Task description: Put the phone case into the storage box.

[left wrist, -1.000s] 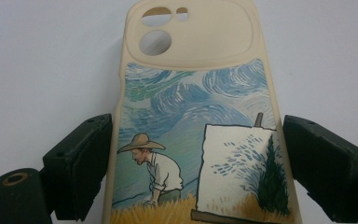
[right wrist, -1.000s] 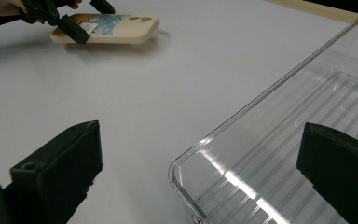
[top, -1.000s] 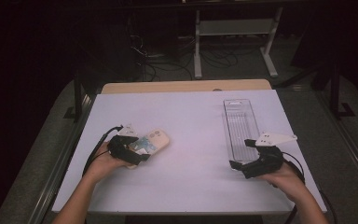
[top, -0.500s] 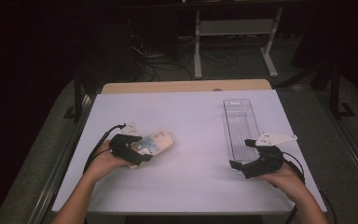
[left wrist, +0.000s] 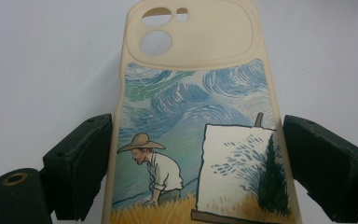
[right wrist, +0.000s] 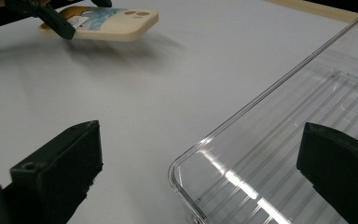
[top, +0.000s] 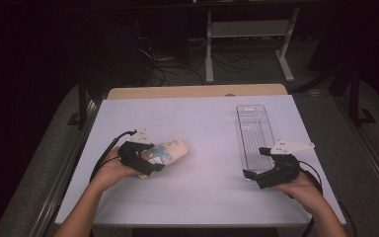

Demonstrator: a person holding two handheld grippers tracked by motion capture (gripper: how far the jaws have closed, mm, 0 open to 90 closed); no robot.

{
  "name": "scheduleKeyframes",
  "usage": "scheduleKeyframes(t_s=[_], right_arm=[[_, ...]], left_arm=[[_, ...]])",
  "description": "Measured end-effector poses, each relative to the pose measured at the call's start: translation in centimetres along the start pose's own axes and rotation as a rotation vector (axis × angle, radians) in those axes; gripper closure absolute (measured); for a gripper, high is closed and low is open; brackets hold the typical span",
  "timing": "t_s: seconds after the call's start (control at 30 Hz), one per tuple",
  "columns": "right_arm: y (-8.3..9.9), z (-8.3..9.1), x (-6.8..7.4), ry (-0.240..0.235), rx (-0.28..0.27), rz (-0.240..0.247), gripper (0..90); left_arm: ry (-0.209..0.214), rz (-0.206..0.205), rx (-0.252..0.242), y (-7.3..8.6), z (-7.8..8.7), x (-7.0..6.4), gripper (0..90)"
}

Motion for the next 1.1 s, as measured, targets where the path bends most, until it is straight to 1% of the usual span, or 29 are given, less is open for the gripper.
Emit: scheduleKeyframes(t_s=[0.03,0.1,0.13,0.17,0.2,0.23,0.27,0.3,0.33,0.37,0.47,0.5,0.67,0.73,0.8,0.87,0.9,0.97,1.03,1.1], right_arm=[[0.0,0.0,0.0,0.0,-0.001,-0.001,0.0],[0.0,0.0,0.0,-0.002,-0.002,-0.002,0.0],[0.0,0.0,-0.1,-0.002,-0.002,-0.002,0.0],[0.0,0.0,0.0,-0.002,-0.003,-0.002,0.0],[0.0,0.0,-0.1,-0.003,-0.003,0.0,0.0],[0.0,0.0,-0.1,-0.003,-0.003,0.001,0.0],[0.0,0.1,-0.1,-0.003,-0.002,0.0,0.0],[0.0,0.1,-0.1,-0.004,-0.002,-0.003,0.0],[0.0,0.1,-0.1,-0.004,-0.002,-0.003,0.0],[0.0,0.1,-0.1,-0.004,-0.002,-0.002,0.0],[0.0,0.0,-0.1,-0.003,-0.003,0.001,0.0],[0.0,0.0,-0.1,-0.003,-0.003,0.001,0.0],[0.0,0.0,-0.1,-0.004,-0.002,-0.002,0.0],[0.0,0.0,-0.1,-0.005,-0.003,-0.001,0.0],[0.0,0.0,-0.1,-0.004,-0.002,-0.003,0.0],[0.0,0.0,-0.1,-0.005,-0.002,-0.003,0.0],[0.0,0.0,-0.1,-0.004,-0.002,-0.003,0.0],[0.0,0.0,-0.1,-0.005,-0.002,-0.003,0.0],[0.0,0.1,-0.1,-0.005,-0.003,-0.004,0.0],[0.0,0.0,-0.1,-0.005,-0.003,-0.003,0.0]], left_arm=[[0.0,-0.016,0.013,-0.1,0.1,0.1,11.0],[0.003,-0.016,0.0,-0.5,0.0,0.0,11.1],[0.01,-0.024,0.007,-0.6,0.0,0.0,11.0],[0.014,-0.021,-0.003,-0.8,0.0,-0.1,11.1],[0.015,-0.034,0.007,-0.8,0.1,-0.1,11.1],[0.024,-0.033,0.007,-0.9,0.1,-0.1,11.1],[0.031,-0.024,-0.002,-0.9,0.1,-0.2,11.1],[0.033,-0.026,-0.012,-1.1,0.1,-0.2,11.1],[0.035,-0.034,-0.003,-1.1,0.2,-0.1,11.1],[0.038,-0.025,-0.009,-1.2,0.3,-0.2,11.1],[0.046,-0.039,-0.016,-1.6,0.5,-0.2,11.1],[0.048,-0.029,-0.024,-1.7,0.5,-0.3,11.1],[0.065,-0.045,-0.025,-2.3,0.7,-0.3,11.1],[0.072,-0.059,-0.027,-2.7,0.7,-0.3,11.1],[0.071,-0.064,-0.03,-3.0,0.7,-0.4,11.1],[0.074,-0.083,-0.026,-3.3,0.7,-0.5,11.1],[0.079,-0.082,-0.028,-3.5,0.7,-0.6,11.1],[0.092,-0.094,-0.022,-3.8,0.7,-0.8,11.1],[0.104,-0.115,-0.021,-4.2,0.7,-0.9,11.1],[0.117,-0.123,-0.029,-4.5,0.6,-1.1,11.1]])
Point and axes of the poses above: each handheld gripper's, and its own axes: z roughly backward along the jaws, y roughly out of its underside, x roughly to its left, the point moved 4 cm from there along -z, roughly forward along the jaws
